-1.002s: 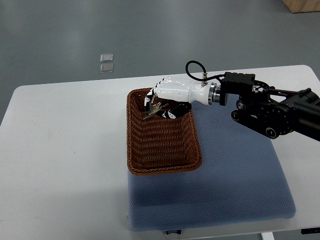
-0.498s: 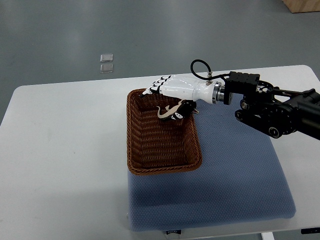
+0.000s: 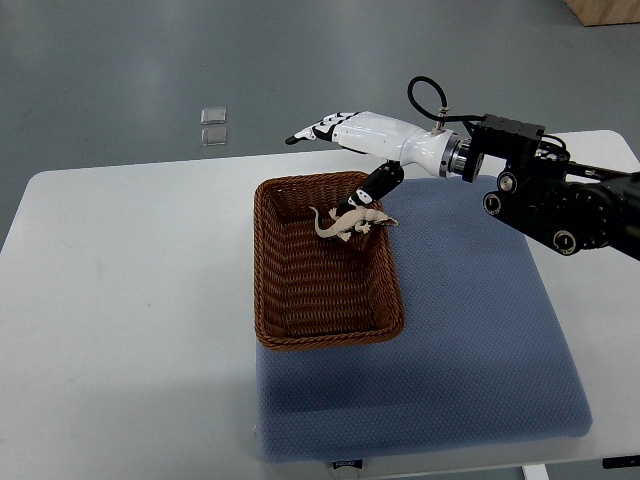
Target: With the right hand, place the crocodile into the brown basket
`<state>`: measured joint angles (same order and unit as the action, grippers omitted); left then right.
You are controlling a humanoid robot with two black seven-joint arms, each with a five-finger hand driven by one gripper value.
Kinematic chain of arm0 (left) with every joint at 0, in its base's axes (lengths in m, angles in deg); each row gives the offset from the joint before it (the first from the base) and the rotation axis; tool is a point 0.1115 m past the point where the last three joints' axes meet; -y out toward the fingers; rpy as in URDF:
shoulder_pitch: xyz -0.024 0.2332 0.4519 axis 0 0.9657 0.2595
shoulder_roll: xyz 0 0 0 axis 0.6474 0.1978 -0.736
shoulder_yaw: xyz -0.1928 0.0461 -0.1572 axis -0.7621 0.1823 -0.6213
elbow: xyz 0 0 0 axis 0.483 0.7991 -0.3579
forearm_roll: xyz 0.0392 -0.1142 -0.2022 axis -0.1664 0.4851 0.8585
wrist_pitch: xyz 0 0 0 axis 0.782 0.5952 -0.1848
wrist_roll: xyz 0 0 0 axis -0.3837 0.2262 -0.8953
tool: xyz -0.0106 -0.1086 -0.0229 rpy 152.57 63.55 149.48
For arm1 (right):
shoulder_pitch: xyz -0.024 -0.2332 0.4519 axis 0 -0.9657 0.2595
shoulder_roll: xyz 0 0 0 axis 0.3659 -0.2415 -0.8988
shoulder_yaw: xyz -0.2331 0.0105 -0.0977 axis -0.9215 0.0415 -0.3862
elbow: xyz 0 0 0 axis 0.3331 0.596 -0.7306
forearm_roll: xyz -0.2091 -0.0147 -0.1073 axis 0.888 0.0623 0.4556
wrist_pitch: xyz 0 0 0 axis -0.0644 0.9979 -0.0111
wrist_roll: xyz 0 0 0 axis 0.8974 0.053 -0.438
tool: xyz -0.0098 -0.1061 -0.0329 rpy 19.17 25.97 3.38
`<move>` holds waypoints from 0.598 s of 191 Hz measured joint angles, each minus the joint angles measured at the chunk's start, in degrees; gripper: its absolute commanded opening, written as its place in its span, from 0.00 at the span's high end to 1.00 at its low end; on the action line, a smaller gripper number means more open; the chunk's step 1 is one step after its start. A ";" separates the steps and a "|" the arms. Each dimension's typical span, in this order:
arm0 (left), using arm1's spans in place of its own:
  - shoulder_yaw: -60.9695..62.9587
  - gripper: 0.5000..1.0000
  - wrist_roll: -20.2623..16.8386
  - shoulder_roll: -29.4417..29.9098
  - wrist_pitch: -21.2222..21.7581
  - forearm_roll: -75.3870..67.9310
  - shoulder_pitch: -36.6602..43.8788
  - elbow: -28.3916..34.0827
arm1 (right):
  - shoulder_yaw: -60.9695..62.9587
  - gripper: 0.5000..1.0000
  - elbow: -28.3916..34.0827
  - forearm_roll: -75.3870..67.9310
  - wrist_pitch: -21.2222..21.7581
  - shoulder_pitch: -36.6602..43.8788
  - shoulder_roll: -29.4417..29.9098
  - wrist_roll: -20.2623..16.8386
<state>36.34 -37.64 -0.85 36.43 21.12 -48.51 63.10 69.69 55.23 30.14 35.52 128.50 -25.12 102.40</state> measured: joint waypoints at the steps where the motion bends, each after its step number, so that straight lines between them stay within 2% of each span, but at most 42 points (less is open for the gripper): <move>1: 0.00 0.00 0.00 0.00 0.00 0.00 0.00 0.00 | 0.17 0.15 0.00 -0.36 0.18 -0.10 -0.06 -0.13; 45: 0.00 0.00 0.00 0.00 0.00 0.00 0.00 0.00 | 9.55 0.15 -0.09 -24.70 5.50 -5.75 -1.50 -8.14; 114: 0.00 0.00 0.01 0.00 0.00 0.00 0.01 0.00 | 10.20 0.14 -1.24 -74.84 15.48 -10.43 -9.91 -24.04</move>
<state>36.34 -37.63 -0.85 36.43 21.12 -48.51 63.10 79.89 53.99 -44.70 51.01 118.07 -35.03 78.35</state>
